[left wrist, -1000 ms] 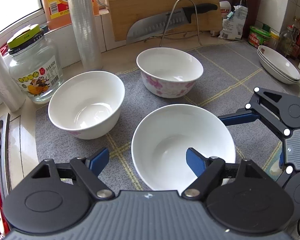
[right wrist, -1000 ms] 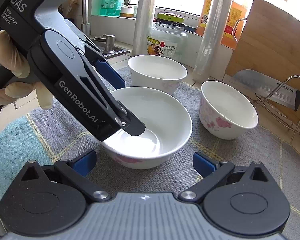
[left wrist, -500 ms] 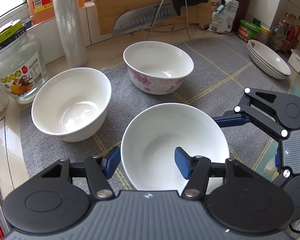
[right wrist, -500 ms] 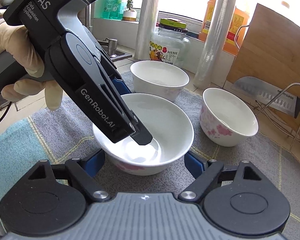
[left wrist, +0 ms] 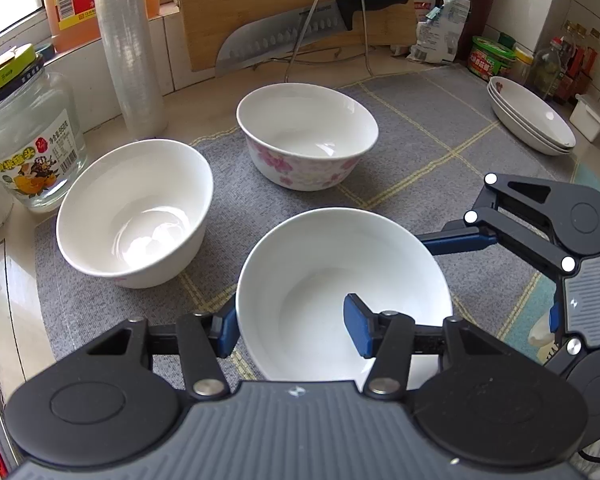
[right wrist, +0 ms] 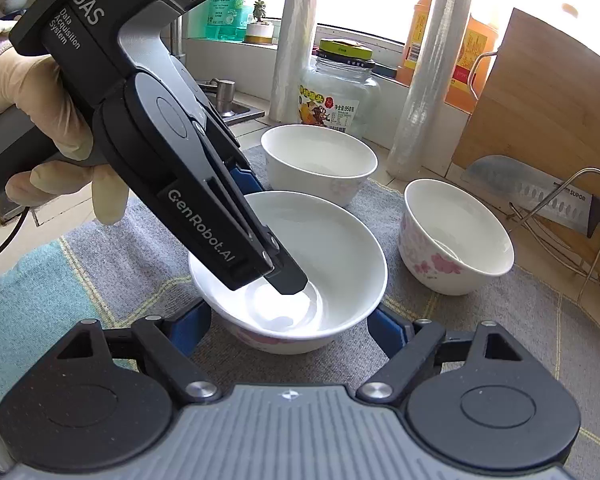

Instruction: Organize plates and bowls

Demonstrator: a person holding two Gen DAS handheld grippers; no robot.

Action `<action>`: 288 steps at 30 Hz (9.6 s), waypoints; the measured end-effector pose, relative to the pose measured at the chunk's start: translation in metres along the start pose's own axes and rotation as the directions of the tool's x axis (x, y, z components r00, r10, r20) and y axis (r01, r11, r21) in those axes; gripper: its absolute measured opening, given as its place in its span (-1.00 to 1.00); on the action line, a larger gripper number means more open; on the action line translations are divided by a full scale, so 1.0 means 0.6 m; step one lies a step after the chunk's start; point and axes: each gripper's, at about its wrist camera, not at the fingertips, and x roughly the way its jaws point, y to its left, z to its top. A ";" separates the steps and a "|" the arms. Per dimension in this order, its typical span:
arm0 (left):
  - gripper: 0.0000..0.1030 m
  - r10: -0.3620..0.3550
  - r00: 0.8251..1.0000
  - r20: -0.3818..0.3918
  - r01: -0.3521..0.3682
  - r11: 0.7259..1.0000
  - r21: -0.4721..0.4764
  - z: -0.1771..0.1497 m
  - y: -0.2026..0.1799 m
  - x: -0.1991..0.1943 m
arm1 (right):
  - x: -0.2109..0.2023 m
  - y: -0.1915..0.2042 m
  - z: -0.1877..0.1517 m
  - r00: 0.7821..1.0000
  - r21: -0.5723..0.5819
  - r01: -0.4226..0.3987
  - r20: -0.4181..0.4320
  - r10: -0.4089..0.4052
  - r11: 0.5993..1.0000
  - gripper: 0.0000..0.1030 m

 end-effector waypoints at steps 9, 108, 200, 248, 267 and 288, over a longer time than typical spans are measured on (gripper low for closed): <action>0.02 -0.014 1.000 -0.006 0.015 0.999 0.038 0.011 -0.031 -0.004 | -0.034 -0.005 -0.004 1.000 0.002 0.021 -0.014 -0.021 1.000 0.72; 0.95 0.168 0.928 0.334 -0.145 0.985 -0.093 0.000 -0.167 -0.014 | -0.151 -0.142 -0.080 0.973 0.224 0.226 -0.106 -0.206 0.948 1.00; 0.77 0.249 0.916 0.315 -0.204 0.964 -0.170 0.087 -0.090 0.098 | 0.156 -0.314 0.119 0.957 0.178 -0.210 -0.162 0.239 0.961 0.66; 0.77 0.190 0.937 0.293 -0.171 0.981 -0.091 0.088 -0.112 0.031 | 0.092 -0.326 0.129 0.926 0.359 -0.267 -0.161 0.341 0.894 0.69; 0.77 0.085 0.951 0.298 -0.097 0.995 0.024 0.063 -0.207 -0.050 | -0.060 -0.281 0.073 0.955 0.408 -0.183 -0.143 0.261 0.895 0.73; 0.77 -0.042 0.960 0.275 0.003 0.990 0.142 0.065 -0.290 -0.040 | -0.159 -0.287 -0.008 0.978 0.494 -0.070 -0.139 0.158 0.867 0.76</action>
